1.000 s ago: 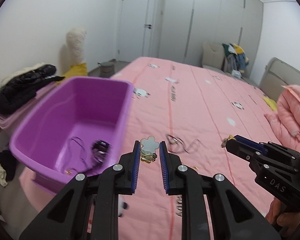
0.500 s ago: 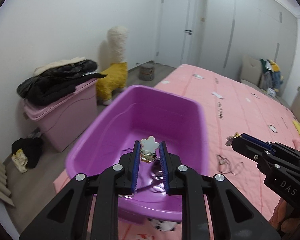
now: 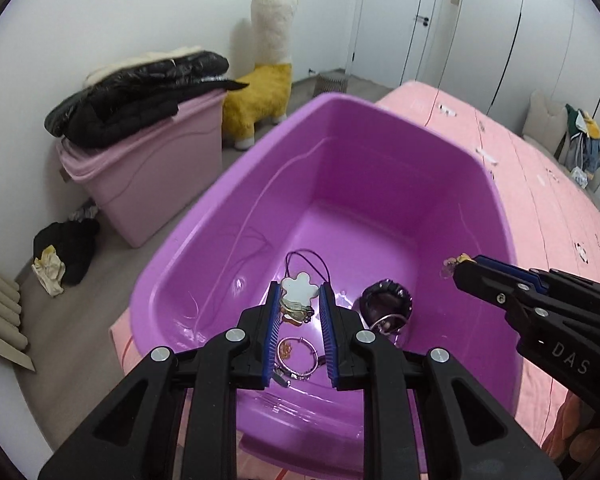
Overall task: Organize jewelry
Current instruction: 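Lower both held charms into the purple tub, then open both tools to drop the flower charms into the tub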
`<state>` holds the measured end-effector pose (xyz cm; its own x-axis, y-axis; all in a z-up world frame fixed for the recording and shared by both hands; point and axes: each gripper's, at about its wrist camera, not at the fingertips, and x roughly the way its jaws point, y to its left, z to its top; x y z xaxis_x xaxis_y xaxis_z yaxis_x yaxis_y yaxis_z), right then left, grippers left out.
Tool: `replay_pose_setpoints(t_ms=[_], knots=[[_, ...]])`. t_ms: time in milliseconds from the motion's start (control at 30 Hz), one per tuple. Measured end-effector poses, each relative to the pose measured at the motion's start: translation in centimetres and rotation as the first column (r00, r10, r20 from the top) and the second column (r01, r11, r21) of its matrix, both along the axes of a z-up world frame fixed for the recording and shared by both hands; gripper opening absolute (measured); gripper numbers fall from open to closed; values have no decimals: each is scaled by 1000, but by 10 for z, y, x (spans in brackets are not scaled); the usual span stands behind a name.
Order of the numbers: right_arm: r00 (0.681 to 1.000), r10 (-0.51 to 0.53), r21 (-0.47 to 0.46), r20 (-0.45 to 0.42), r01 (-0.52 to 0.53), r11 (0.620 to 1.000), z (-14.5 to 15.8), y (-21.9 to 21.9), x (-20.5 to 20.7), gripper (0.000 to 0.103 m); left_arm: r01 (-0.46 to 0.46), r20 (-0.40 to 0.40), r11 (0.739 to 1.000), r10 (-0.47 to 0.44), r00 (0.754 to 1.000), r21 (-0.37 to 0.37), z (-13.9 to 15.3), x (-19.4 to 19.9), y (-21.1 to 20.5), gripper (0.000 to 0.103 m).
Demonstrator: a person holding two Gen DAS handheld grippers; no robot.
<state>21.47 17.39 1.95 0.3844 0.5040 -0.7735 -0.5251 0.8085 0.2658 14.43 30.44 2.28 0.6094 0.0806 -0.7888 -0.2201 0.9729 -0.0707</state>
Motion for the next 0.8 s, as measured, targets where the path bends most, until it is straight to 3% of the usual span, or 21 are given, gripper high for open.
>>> replay_pose_setpoints(t_ms=[233, 367, 433, 500, 533, 600, 700, 800], knots=[[1000, 0, -40, -25, -1, 999, -17, 7, 6, 20, -1, -34, 1000, 1, 999, -1, -11, 8, 0, 20], [1000, -5, -42, -30, 3, 999, -19, 6, 7, 20, -12, -42, 999, 14, 999, 40, -14, 10, -1, 20], [999, -10, -45, -30, 9, 999, -19, 4, 9, 32, -17, -43, 999, 19, 999, 41, -13, 11, -1, 24], [1000, -16, -38, -26, 15, 999, -17, 3, 10, 35, -26, -36, 999, 28, 999, 43, -12, 9, -1, 48], [1000, -18, -38, -23, 18, 999, -16, 2, 9, 35, -33, -30, 998, 34, 999, 48, -10, 8, -1, 53], [1000, -24, -39, -15, 24, 999, -14, 0, 9, 36, -47, -15, 997, 48, 999, 67, -8, 4, -1, 74], [999, -39, -23, -3, 39, 999, -8, -5, 7, 46, -67, 1, 995, 67, 998, 76, -3, 0, 1, 83], [999, -45, -17, 8, 45, 999, -4, -9, 4, 46, -79, -3, 994, 79, 997, 69, -1, -2, 3, 86]])
